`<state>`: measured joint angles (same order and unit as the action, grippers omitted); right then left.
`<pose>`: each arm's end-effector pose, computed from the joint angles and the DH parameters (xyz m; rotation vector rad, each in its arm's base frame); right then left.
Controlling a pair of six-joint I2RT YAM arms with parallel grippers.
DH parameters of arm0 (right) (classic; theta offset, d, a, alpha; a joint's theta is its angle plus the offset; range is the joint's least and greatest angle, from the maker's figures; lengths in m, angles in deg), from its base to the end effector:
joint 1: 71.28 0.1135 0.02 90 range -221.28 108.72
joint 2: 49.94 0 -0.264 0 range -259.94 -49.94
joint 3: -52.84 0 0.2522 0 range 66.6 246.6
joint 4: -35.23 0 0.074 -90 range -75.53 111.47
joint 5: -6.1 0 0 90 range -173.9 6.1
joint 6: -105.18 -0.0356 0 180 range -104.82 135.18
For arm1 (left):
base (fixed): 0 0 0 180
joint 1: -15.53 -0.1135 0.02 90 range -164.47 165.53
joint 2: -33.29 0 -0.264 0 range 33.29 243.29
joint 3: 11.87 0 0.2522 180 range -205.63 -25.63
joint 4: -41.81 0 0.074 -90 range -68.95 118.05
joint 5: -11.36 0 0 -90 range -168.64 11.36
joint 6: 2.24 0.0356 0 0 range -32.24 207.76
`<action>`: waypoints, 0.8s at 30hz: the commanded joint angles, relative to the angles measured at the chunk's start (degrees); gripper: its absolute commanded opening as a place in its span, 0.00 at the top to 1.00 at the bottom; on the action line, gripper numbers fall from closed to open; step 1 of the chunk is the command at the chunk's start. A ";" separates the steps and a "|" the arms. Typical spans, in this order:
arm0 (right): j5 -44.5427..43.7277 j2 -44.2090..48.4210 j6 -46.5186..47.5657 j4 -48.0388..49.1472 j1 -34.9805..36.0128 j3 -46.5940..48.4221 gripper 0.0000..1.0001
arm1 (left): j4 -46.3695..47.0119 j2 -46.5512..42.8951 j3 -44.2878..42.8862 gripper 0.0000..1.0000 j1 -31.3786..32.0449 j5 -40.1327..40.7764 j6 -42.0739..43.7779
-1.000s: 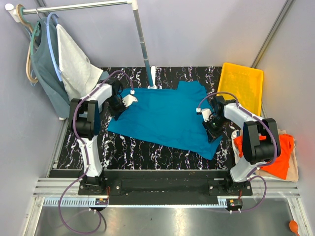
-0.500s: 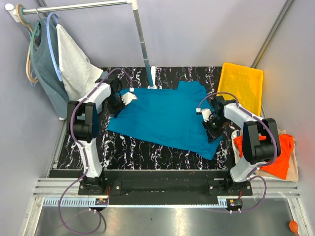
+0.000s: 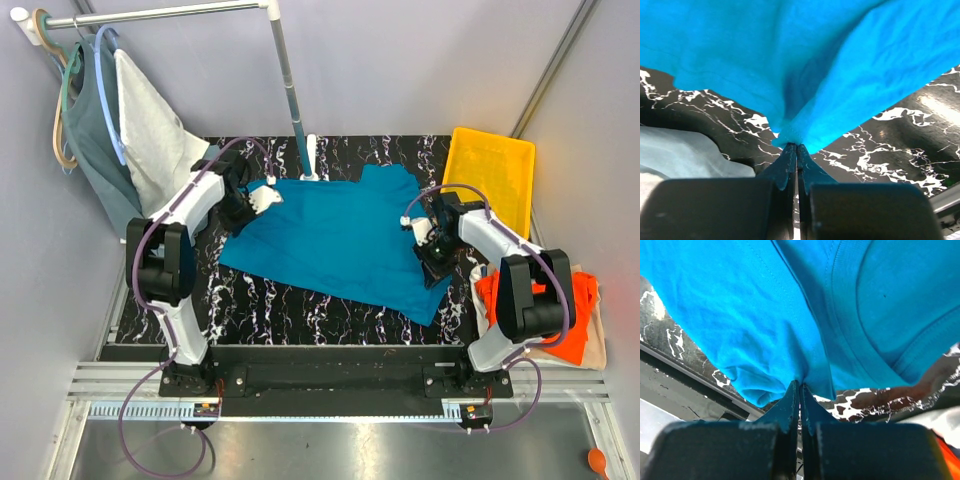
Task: Fold and stack the t-shirts
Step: Fold the tshirt
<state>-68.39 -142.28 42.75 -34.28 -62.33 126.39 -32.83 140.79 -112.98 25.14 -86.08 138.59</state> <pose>0.2679 0.0518 0.1878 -0.9591 2.8874 0.4016 0.3611 -0.0658 0.2292 1.4968 2.5398 -0.0980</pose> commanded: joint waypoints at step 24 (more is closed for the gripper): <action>-9.70 7.96 0.29 -7.45 -0.34 18.25 1.00 | 3.93 -8.98 2.63 1.00 -2.13 9.11 -2.84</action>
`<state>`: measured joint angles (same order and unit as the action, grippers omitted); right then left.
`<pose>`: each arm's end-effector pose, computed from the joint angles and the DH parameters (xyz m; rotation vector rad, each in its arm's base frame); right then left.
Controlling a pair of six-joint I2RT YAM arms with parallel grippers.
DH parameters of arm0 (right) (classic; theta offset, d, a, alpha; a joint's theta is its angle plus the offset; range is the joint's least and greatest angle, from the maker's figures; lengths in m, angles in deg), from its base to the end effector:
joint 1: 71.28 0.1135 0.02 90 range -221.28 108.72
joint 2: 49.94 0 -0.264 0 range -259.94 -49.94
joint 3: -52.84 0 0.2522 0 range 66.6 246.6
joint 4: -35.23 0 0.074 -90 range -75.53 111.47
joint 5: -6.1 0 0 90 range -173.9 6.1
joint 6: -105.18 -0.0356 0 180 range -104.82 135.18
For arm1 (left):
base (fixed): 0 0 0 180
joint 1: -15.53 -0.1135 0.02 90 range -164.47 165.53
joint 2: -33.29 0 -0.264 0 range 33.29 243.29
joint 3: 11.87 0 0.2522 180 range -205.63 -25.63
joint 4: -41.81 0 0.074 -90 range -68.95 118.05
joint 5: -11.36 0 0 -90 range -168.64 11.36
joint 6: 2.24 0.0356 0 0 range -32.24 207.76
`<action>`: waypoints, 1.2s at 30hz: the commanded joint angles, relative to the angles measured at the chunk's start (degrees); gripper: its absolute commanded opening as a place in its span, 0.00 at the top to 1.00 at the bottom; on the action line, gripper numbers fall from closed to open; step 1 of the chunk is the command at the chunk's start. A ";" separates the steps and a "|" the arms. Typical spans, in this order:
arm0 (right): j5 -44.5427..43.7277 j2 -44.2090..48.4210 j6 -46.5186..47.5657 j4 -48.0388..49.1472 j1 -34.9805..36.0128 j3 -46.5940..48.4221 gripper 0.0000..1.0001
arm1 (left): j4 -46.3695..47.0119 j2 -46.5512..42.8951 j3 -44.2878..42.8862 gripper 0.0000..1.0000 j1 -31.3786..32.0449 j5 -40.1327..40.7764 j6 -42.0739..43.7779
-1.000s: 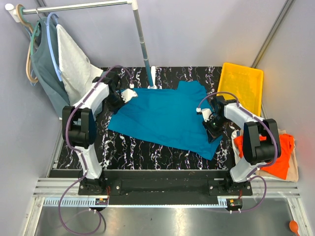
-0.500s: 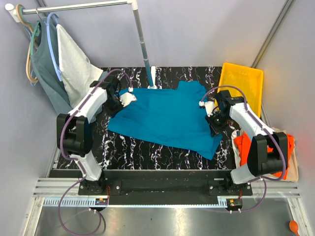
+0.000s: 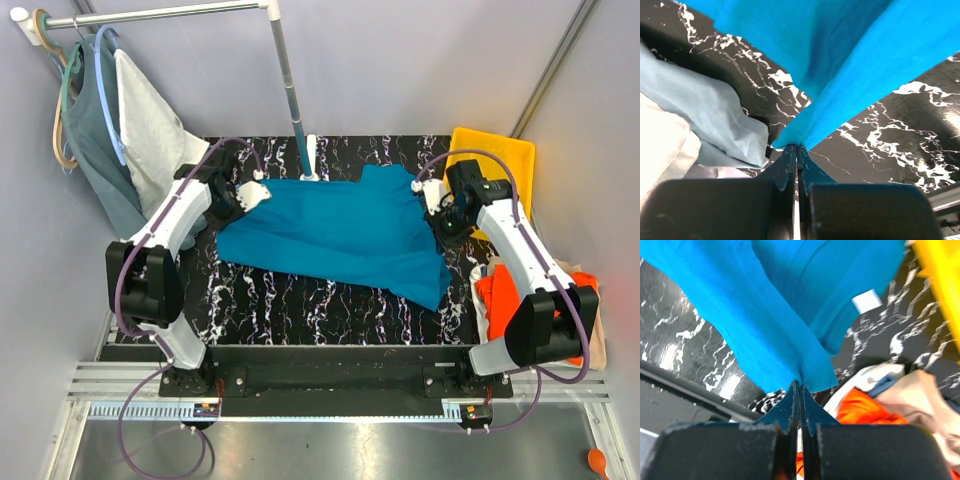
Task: Fold and stack the t-shirts
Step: Fold the tshirt
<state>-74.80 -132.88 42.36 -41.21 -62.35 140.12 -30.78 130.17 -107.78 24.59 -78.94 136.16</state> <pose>0.2684 0.0479 0.2907 -0.9027 2.6557 0.1503 0.3306 -0.0529 0.2662 1.3789 2.5133 0.1323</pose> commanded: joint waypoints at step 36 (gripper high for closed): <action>-1.28 -31.32 1.21 2.21 -0.23 30.11 1.00 | 3.99 17.20 -12.33 1.00 -3.00 2.58 -2.17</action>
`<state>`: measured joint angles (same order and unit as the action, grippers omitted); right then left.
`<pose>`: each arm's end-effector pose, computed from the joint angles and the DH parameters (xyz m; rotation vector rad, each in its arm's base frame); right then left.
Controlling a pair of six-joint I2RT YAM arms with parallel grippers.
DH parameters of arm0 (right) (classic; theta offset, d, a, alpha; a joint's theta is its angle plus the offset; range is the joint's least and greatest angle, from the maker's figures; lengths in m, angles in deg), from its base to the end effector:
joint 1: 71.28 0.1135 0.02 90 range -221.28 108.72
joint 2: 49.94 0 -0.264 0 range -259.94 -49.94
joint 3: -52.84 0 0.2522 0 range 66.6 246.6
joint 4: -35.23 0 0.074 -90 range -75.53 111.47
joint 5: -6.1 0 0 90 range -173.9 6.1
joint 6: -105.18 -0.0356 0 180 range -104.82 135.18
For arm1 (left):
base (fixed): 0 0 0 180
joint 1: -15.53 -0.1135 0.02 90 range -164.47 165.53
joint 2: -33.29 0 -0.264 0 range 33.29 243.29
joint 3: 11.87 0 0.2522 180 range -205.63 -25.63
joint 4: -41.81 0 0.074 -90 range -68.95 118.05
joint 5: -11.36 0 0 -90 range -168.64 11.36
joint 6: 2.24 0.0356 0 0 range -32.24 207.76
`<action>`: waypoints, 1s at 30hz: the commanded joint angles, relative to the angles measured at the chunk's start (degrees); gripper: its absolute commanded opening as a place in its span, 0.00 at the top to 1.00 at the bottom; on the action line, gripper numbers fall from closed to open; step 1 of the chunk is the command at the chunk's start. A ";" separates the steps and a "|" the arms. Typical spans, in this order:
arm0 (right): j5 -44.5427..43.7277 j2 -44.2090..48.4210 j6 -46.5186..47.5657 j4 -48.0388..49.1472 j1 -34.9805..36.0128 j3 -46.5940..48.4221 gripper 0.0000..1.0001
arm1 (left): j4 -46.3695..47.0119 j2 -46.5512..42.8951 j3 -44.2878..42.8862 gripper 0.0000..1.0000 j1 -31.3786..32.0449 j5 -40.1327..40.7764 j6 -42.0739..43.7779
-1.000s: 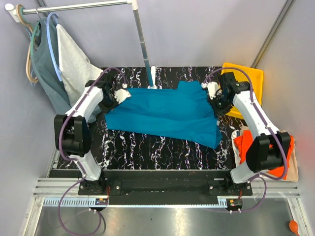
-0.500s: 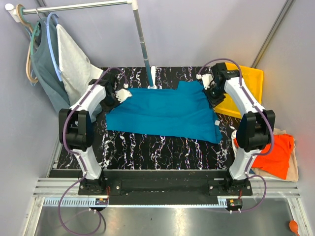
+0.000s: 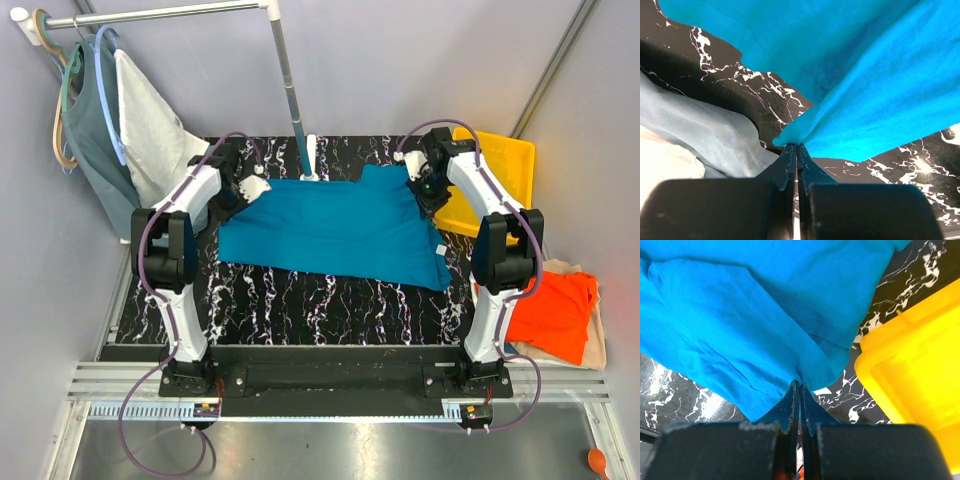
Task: Fold and stack the t-shirts
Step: Fold the tshirt
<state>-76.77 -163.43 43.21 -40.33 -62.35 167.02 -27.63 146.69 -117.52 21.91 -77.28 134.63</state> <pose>0.4003 0.0674 0.2531 -0.9286 2.7038 0.1126 0.3967 -0.0435 0.2149 1.3125 2.6268 0.1468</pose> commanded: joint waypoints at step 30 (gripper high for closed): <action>-5.55 -0.59 -0.79 3.97 -0.23 2.15 0.55 | 5.49 1.30 -2.58 0.50 -0.04 2.68 -3.98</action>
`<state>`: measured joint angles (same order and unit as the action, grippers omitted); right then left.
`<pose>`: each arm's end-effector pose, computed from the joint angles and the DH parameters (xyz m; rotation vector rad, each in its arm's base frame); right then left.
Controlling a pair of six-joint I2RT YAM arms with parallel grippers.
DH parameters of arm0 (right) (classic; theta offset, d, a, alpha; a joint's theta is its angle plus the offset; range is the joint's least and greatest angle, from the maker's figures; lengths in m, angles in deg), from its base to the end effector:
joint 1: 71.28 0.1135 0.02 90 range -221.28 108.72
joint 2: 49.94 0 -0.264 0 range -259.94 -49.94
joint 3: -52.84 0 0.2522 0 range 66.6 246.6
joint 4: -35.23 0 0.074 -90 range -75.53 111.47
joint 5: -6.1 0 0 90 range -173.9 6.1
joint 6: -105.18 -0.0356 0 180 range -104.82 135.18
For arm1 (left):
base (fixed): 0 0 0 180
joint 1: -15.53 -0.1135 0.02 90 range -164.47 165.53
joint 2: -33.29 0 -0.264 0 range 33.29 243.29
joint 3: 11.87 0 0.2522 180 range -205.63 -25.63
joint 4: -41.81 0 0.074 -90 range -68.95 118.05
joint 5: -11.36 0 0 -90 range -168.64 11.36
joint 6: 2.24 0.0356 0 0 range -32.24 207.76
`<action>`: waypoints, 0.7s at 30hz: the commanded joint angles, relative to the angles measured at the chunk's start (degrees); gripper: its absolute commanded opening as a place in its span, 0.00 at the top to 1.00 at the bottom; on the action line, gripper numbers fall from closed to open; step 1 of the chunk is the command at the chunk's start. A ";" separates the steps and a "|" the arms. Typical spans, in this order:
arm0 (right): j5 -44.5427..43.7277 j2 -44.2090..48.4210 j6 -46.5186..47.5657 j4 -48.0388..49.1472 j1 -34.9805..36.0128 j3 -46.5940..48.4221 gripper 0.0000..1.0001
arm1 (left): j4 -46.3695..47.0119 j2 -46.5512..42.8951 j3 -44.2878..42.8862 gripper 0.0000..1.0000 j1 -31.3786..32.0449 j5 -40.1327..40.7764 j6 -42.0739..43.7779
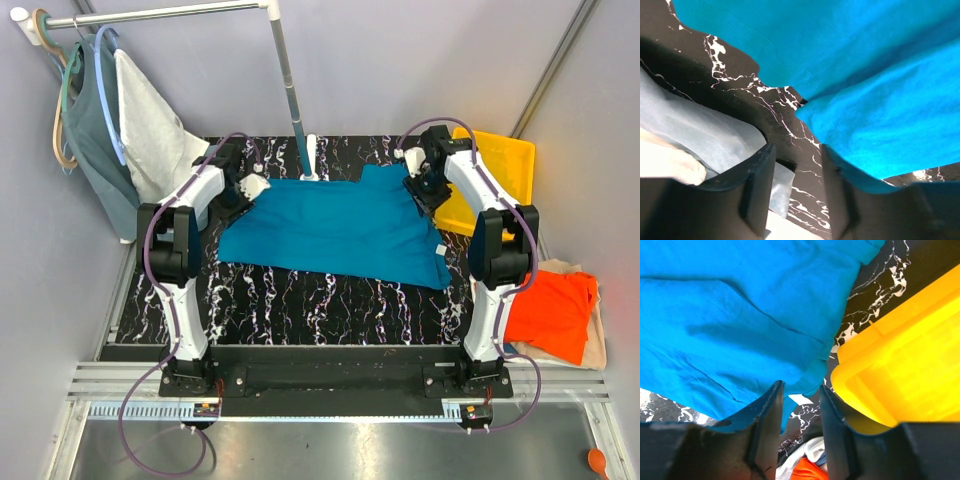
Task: Fold and stack the t-shirts
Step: Fold the tshirt
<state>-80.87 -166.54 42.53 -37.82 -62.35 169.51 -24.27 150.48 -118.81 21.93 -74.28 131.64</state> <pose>0.4171 0.0674 0.2451 -0.8949 2.6954 0.0061 0.4124 -0.0435 0.1971 1.2335 2.6600 0.2186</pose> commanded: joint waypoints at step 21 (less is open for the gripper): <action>1.37 24.48 -0.37 1.19 2.50 -32.32 0.32 | 2.83 -20.42 21.02 0.28 4.24 -7.00 1.91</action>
<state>-79.87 -146.12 41.50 -36.86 -60.45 141.87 -22.89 131.50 -100.63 25.99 -79.24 131.75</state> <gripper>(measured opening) 0.667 0.712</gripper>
